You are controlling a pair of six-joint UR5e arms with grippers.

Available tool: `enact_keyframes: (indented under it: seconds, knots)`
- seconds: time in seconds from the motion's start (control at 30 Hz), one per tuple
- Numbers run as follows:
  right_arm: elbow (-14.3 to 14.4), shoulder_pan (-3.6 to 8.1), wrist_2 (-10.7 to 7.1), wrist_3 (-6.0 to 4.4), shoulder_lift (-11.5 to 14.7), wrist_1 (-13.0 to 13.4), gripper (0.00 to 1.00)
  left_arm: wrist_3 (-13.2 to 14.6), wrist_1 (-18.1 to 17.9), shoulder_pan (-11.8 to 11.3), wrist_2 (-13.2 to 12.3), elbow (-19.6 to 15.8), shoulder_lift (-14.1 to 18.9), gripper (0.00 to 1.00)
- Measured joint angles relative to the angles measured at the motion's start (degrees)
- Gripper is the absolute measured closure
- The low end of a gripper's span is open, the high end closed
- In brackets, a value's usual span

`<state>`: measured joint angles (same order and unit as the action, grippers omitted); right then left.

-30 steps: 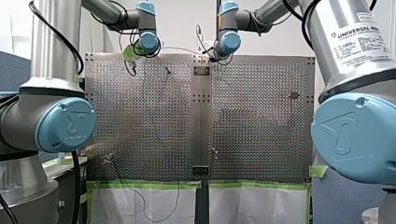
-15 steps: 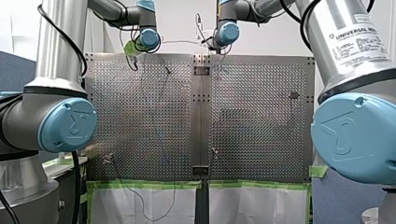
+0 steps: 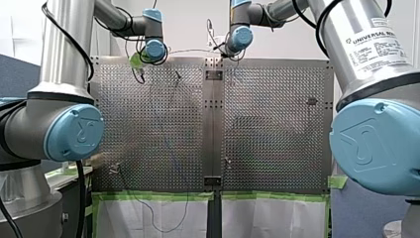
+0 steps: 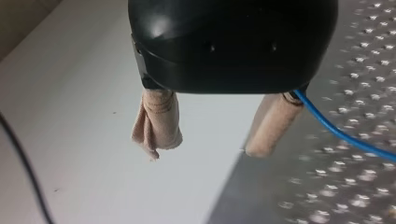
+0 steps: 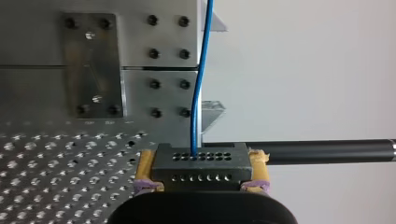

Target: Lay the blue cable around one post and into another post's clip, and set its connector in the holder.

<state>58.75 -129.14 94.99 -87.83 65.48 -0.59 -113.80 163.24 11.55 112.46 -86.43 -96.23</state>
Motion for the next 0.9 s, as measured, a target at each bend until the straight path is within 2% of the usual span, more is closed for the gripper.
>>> enact_keyframes:
  seconds: [0.17,0.3,0.57,0.77,0.9]
  knots:
    - [0.0,0.17,0.74,0.42,-1.5,-1.2,1.00,0.0,-2.3,-0.2,-2.5,-2.6,-1.9,0.00]
    - [0.0,0.59,1.34,0.52,-3.0,-2.1,1.00,0.9,-3.0,-0.1,-3.4,-4.4,-3.9,0.00]
    - [0.1,2.38,3.12,0.39,-5.4,-3.0,1.00,1.4,-4.1,-0.5,-3.9,-5.0,-7.5,0.00]
    - [1.8,3.98,3.89,0.21,-6.0,-1.9,1.00,1.9,-3.9,-0.2,-4.2,-5.1,-9.8,0.00]
    - [3.6,4.52,4.18,0.12,-6.0,-0.9,1.00,2.0,-3.6,0.1,-4.0,-5.1,-10.3,0.00]
